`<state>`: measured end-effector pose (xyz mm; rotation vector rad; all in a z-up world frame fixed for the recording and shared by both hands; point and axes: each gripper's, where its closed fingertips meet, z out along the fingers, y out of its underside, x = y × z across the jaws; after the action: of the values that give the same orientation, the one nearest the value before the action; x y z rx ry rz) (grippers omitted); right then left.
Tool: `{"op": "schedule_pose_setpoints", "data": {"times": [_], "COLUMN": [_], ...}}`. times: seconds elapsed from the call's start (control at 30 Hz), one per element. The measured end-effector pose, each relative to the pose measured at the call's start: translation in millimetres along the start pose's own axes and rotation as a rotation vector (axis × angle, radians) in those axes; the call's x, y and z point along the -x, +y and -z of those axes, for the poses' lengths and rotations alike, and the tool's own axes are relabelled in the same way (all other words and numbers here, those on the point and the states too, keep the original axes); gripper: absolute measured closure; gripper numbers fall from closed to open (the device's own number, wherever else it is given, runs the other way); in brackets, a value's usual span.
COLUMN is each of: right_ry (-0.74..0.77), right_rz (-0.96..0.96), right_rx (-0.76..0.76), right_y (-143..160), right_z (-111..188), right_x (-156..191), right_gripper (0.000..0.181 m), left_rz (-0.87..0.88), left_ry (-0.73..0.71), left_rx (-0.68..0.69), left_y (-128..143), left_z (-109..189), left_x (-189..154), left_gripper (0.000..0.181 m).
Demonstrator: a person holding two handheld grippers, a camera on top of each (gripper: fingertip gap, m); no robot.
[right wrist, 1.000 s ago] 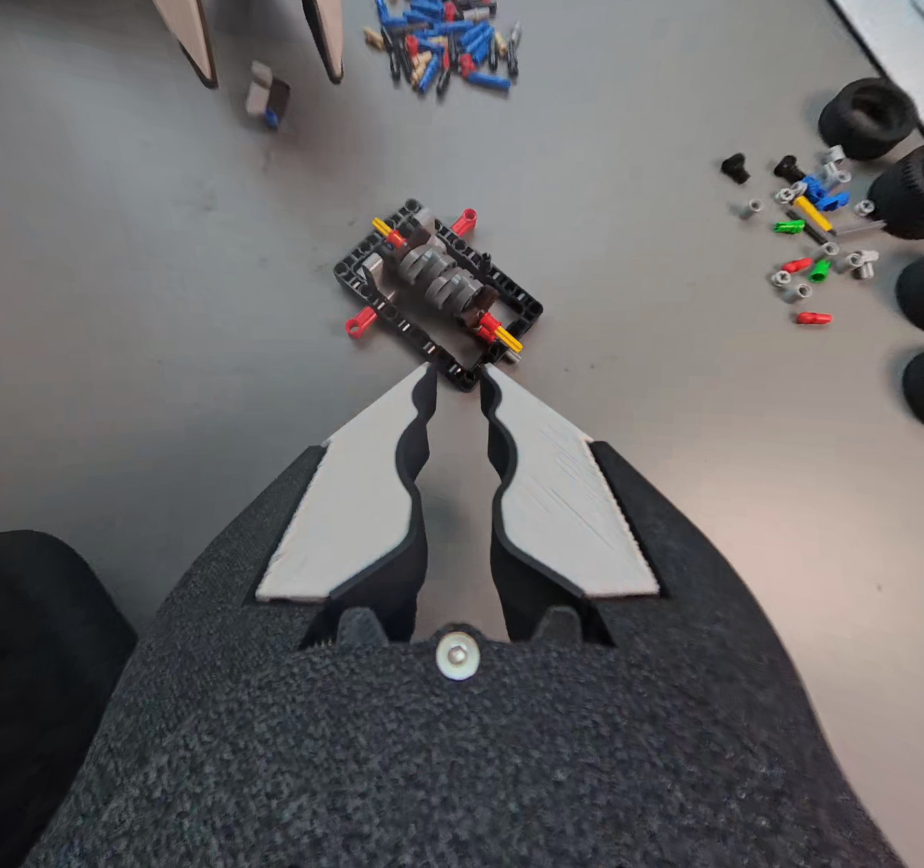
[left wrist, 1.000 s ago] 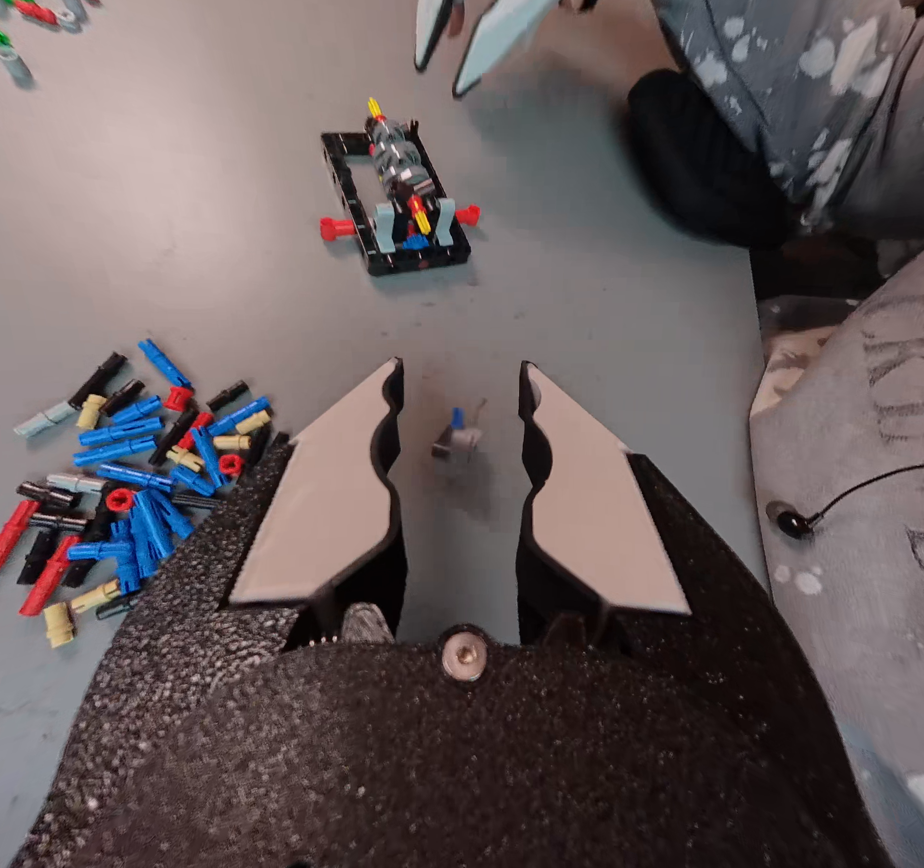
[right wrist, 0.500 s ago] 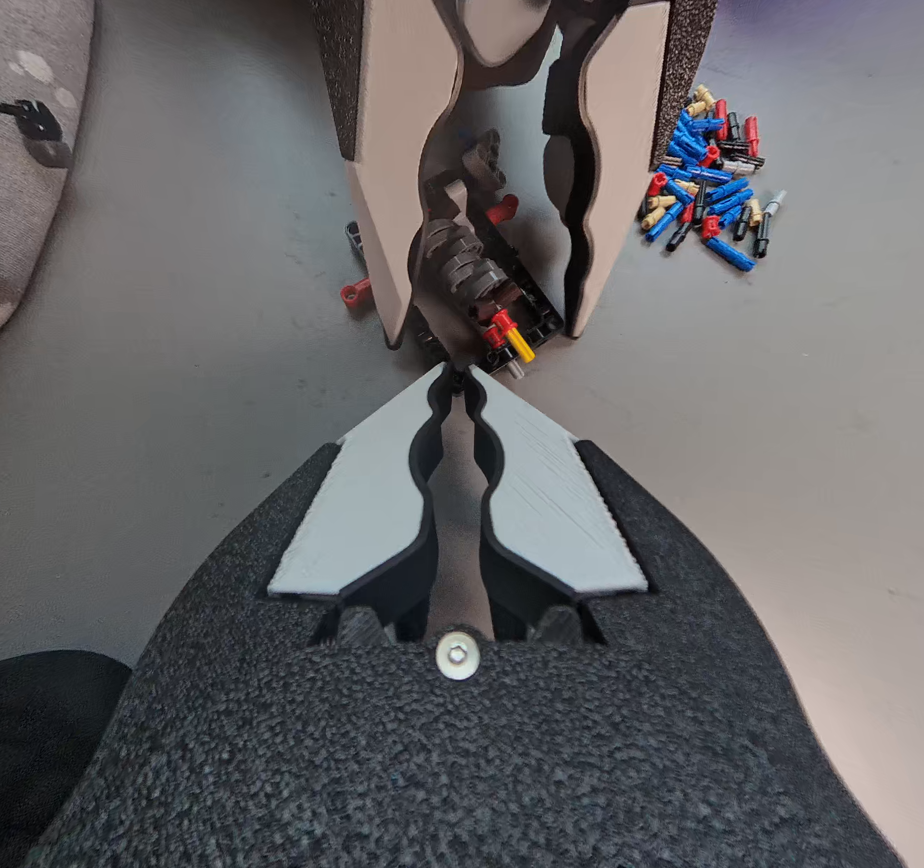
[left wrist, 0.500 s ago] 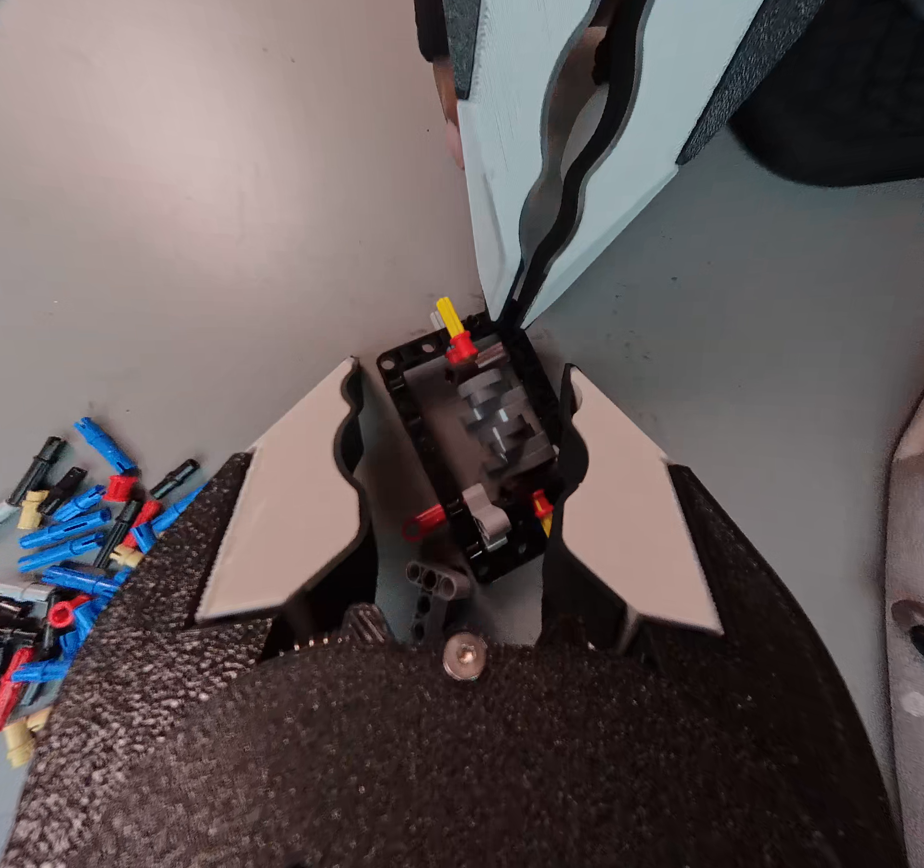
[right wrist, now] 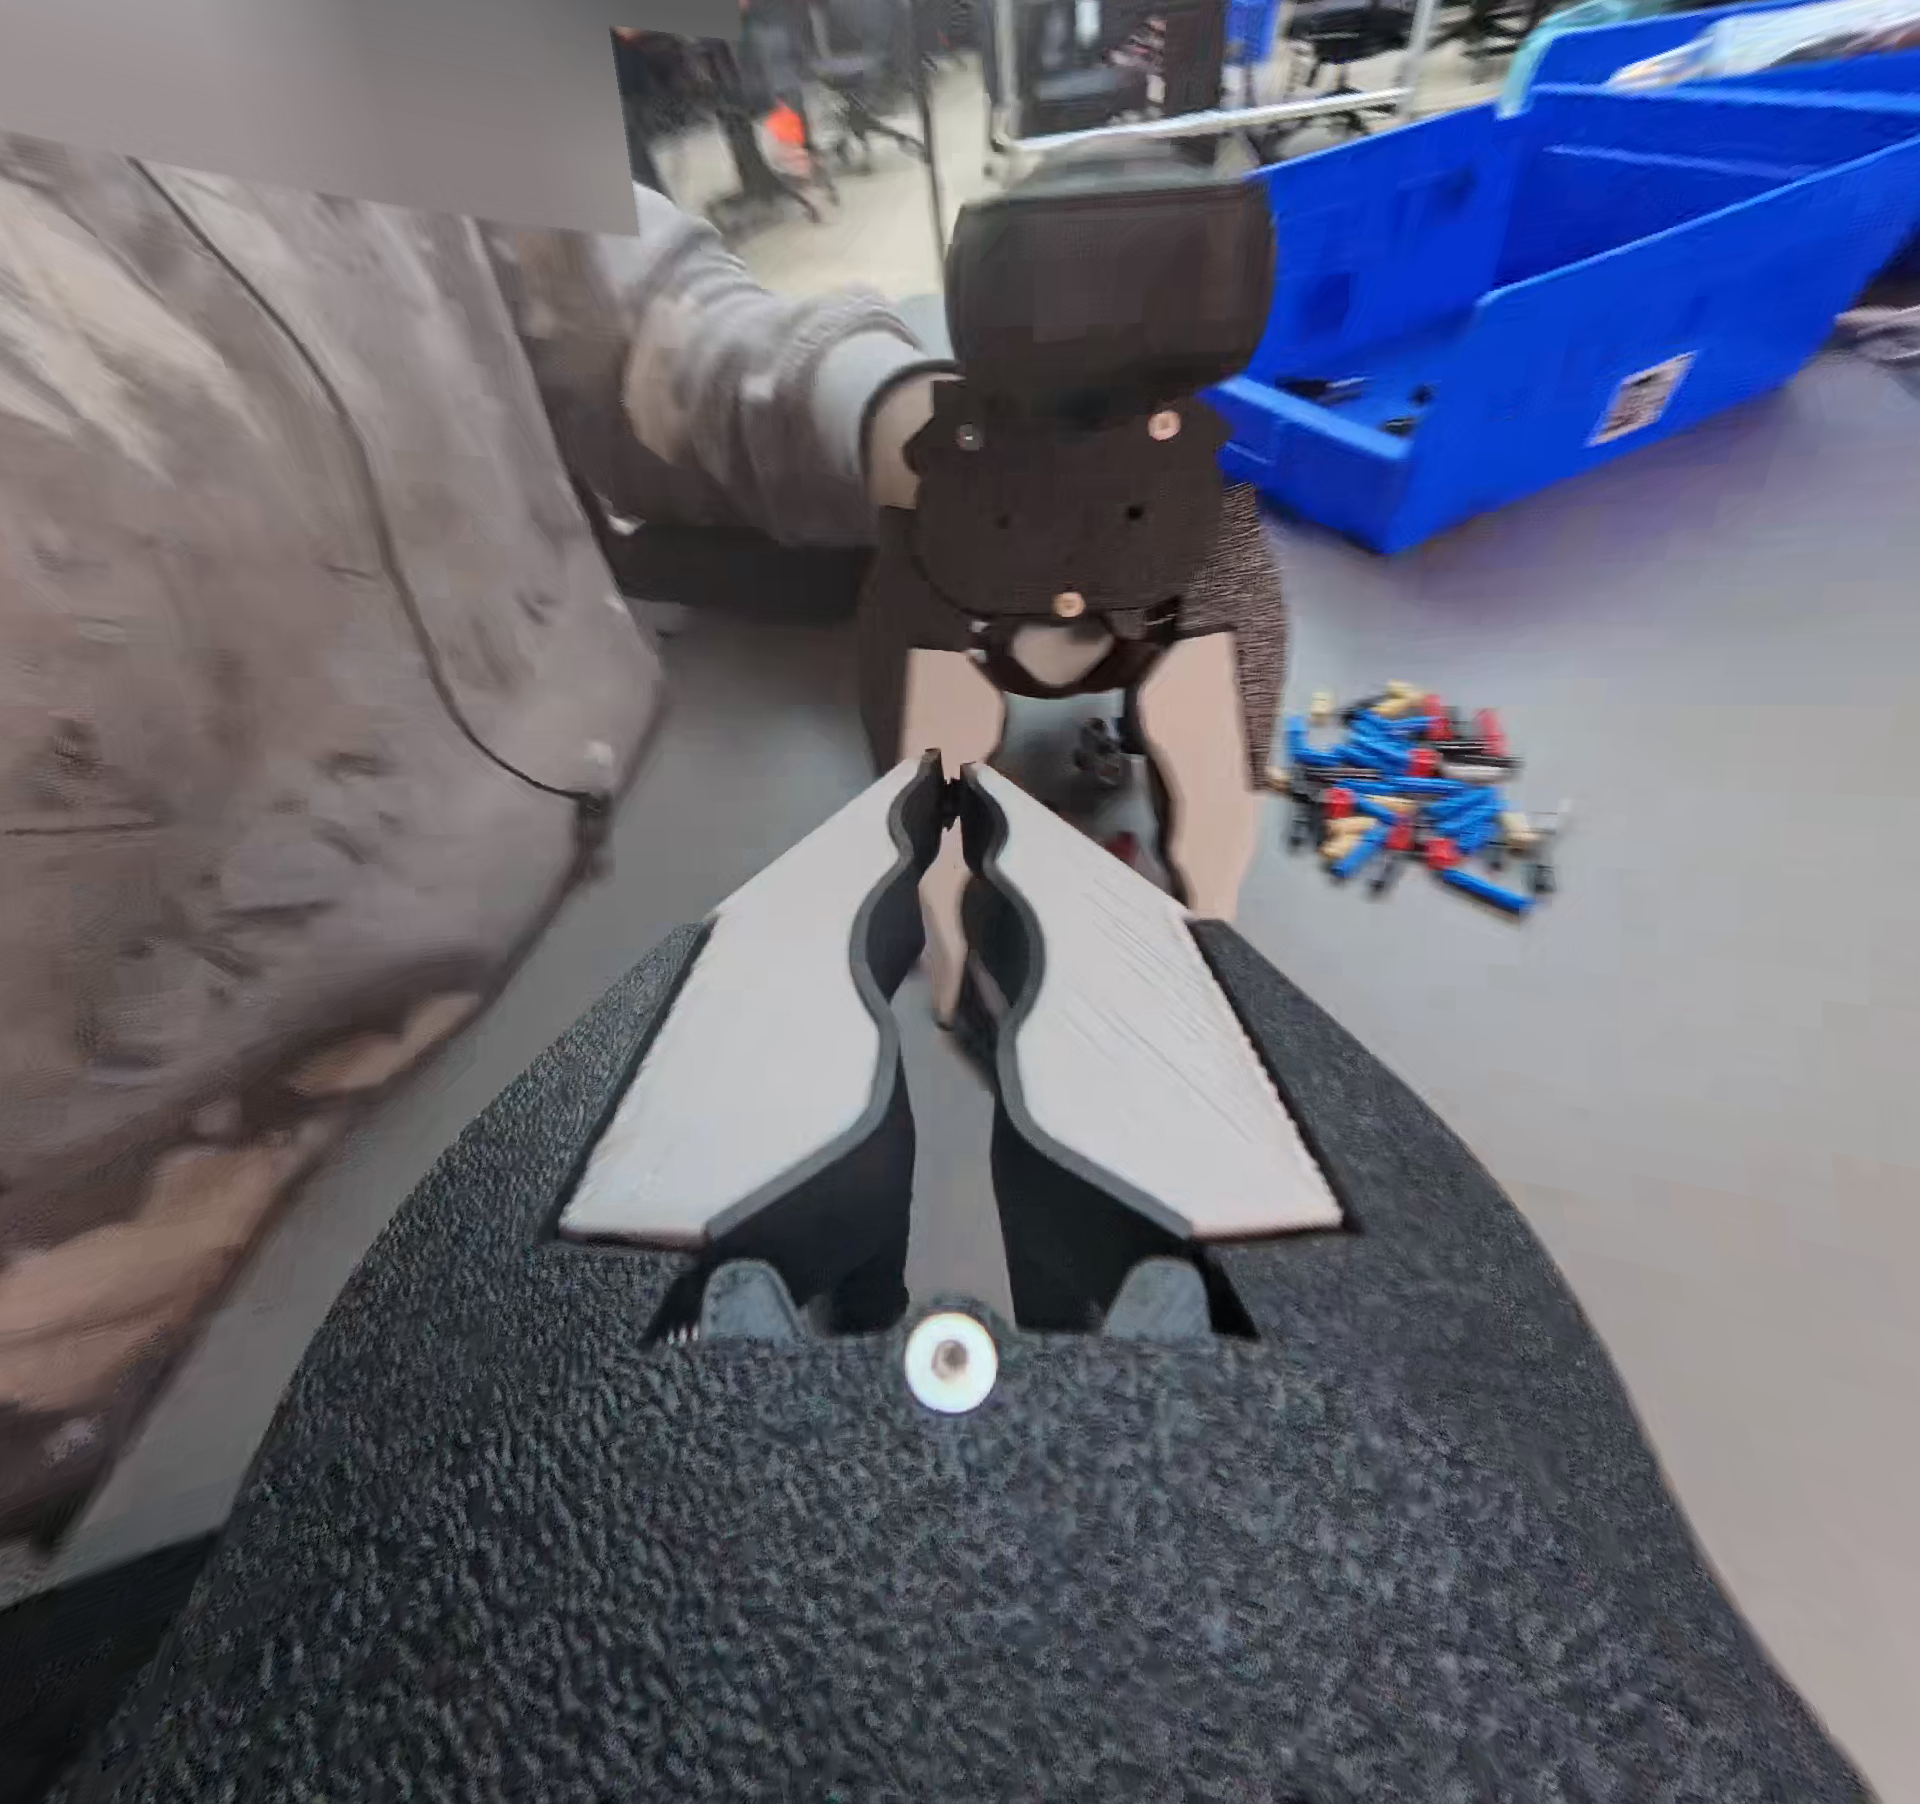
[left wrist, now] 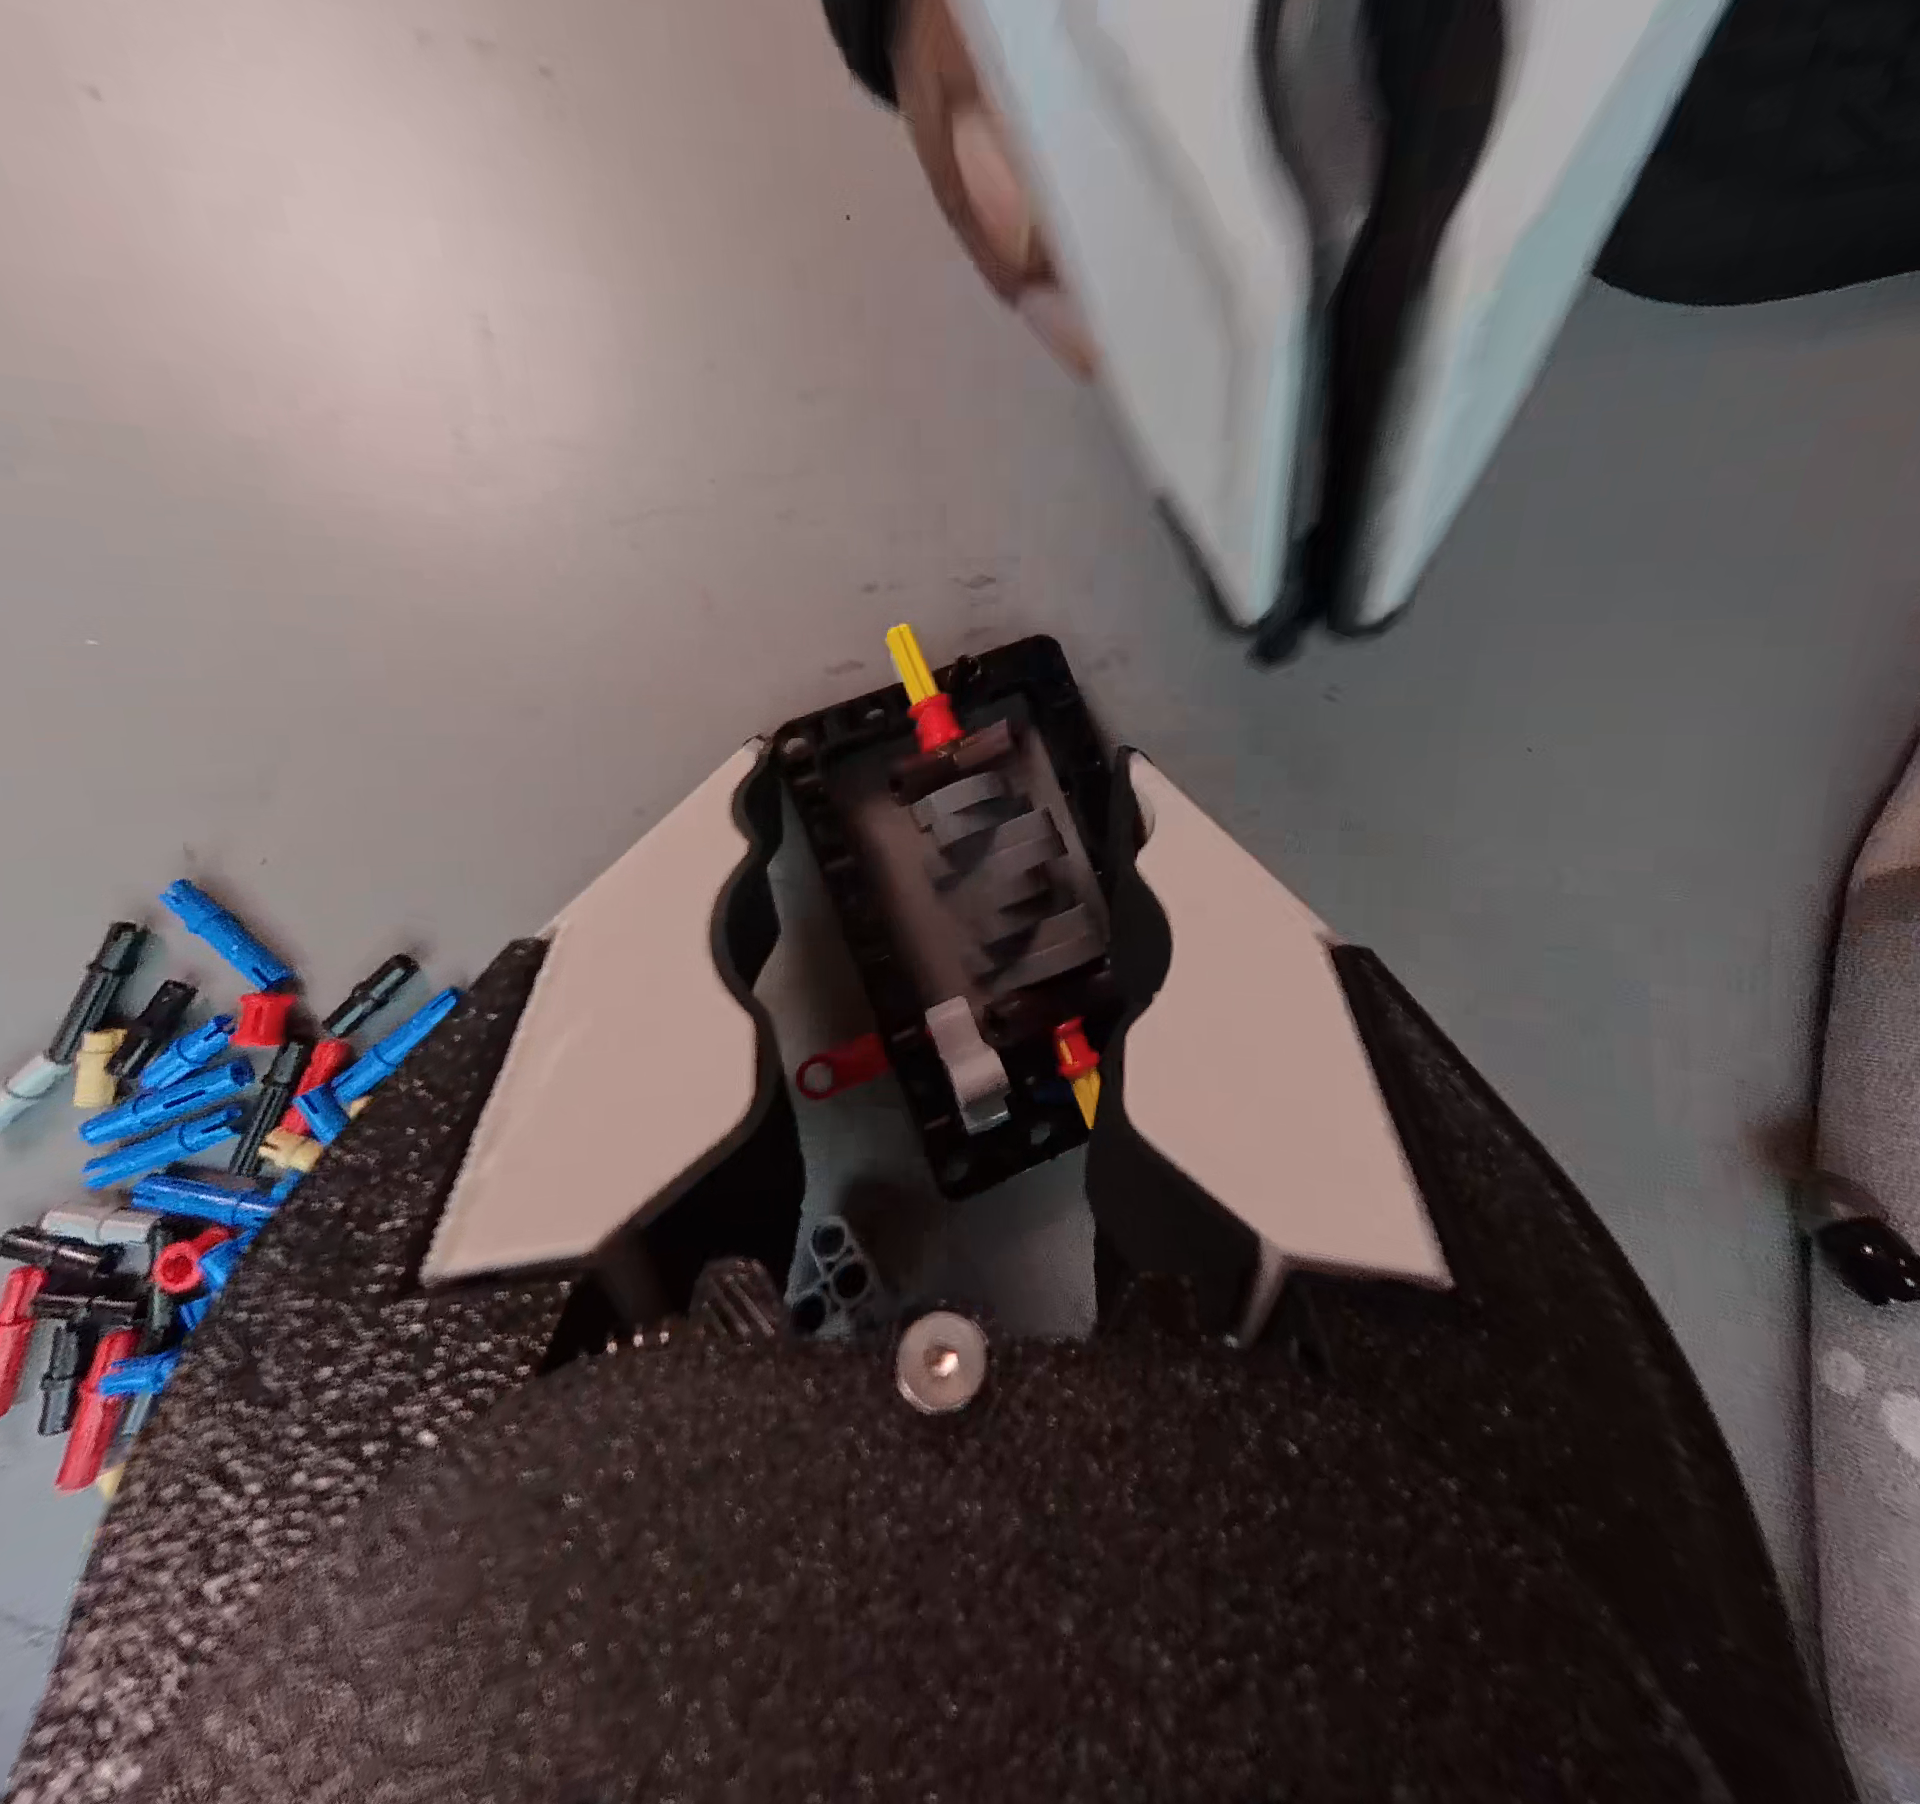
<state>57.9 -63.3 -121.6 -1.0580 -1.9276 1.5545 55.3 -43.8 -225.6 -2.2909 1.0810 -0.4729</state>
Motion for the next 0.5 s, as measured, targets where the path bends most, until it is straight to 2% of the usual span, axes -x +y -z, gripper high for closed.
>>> {"op": "schedule_pose_setpoints", "data": {"times": [0.03,0.1,0.17,0.3,0.4,0.5], "right_ry": [0.105,0.144,0.183,0.217,0.188,0.182], "right_rz": [0.104,0.058,0.006,-0.024,-0.036,-0.093], "right_rx": [0.121,0.055,-0.005,-0.015,-0.086,-0.157], "right_y": [7.0,-3.2,-0.5,9.5,-0.8,-7.8], "right_z": [6.6,16.5,22.8,14.6,7.3,5.9], "right_x": [-13.3,-23.1,-32.5,-41.3,-38.2,-41.4], "right_gripper": [0.179,0.179,0.178,0.178,0.178,0.178], "left_rz": [-0.004,-0.003,-0.005,0.000,0.072,0.092], "left_ry": [0.005,0.018,0.024,0.041,0.104,0.123], "left_rx": [0.000,-0.016,-0.026,-0.059,-0.239,-0.451], "left_y": [-0.1,-0.6,-0.9,-3.5,-27.1,-50.7], "left_z": [0.1,0.4,0.6,2.3,24.4,57.6], "left_x": [0.1,0.1,-0.2,0.3,-0.2,3.1], "left_gripper": [0.118,0.118,0.118,0.117,0.118,0.140]}}
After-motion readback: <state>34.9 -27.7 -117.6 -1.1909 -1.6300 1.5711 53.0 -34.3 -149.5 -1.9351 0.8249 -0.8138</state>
